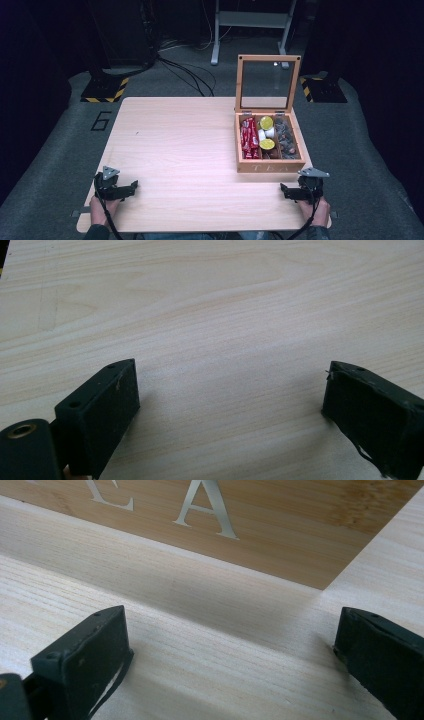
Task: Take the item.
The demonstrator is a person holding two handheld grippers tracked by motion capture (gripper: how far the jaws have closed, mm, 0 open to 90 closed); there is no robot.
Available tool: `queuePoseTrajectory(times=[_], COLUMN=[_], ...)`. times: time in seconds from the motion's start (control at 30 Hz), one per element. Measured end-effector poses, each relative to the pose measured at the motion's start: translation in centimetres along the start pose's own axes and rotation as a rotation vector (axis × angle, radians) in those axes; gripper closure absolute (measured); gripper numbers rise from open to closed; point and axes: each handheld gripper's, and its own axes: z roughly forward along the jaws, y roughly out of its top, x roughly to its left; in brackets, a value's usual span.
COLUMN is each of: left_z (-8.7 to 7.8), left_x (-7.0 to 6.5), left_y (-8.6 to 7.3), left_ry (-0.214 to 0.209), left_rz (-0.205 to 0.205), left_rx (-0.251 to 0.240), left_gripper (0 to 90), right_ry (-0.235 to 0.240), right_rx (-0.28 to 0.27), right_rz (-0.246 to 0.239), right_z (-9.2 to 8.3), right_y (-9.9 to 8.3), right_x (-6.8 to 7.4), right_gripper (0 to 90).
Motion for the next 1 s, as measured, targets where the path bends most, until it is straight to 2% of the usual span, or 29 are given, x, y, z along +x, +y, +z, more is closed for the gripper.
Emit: queuePoseTrajectory(times=[0.17, 0.2, 0.3, 0.33, 0.37, 0.43, 0.53, 0.63, 0.67, 0.8, 0.9, 1.0], left_z=[0.1, 0.1, 0.0, -0.3, -0.3, -0.6, -0.8, -0.8, -0.8, -0.9, -1.0, -1.4], left_x=[0.0, 0.0, 0.1, 0.2, 0.2, 0.1, 0.0, -0.2, -0.3, -0.6, -1.2, -2.6], left_y=[0.3, 0.4, 0.7, 1.0, 1.0, 1.4, 2.4, 2.7, 3.1, 3.8, 4.5, 5.8], left_ry=[0.004, 0.017, 0.02, 0.0, 0.0, 0.008, -0.02, -0.032, -0.058, -0.091, -0.102, -0.122], left_rz=[0.003, 0.0, -0.011, -0.05, -0.05, -0.037, -0.017, -0.023, -0.025, -0.028, -0.018, 0.035], left_rx=[0.013, 0.015, 0.018, -0.001, -0.001, -0.007, 0.004, -0.012, -0.018, -0.028, -0.03, -0.033], left_gripper=[7.6, 8.3, 8.6, 8.5, 8.4, 8.2, 7.9, 7.4, 7.3, 7.1, 7.3, 7.6], right_ry=[-0.001, 0.0, 0.0, 0.0, 0.0, 0.002, 0.002, 0.002, 0.0, 0.001, 0.002, 0.003], right_rx=[0.0, -0.001, 0.0, 0.0, 0.0, 0.0, 0.0, 0.001, 0.0, 0.0, 0.0, 0.0], right_rz=[0.001, 0.0, 0.0, 0.001, 0.001, -0.001, -0.002, -0.001, -0.001, -0.005, -0.004, -0.007], right_z=[0.0, 0.0, 0.0, 0.0, 0.0, 0.0, 0.0, 0.0, 0.0, 0.0, 0.0, 0.0], right_y=[0.0, 0.0, 0.0, 0.0, 0.0, 0.0, 0.0, 0.0, 0.0, 0.0, 0.0, 0.0], right_x=[0.0, 0.0, 0.0, 0.0, 0.0, 0.0, 0.0, 0.0, 0.0, 0.0, 0.0, 0.0], right_gripper=[0.5, 0.5, 0.6, 0.6, 0.6, 0.6, 0.5, 0.5, 0.5, 0.4, 0.4, 0.4])
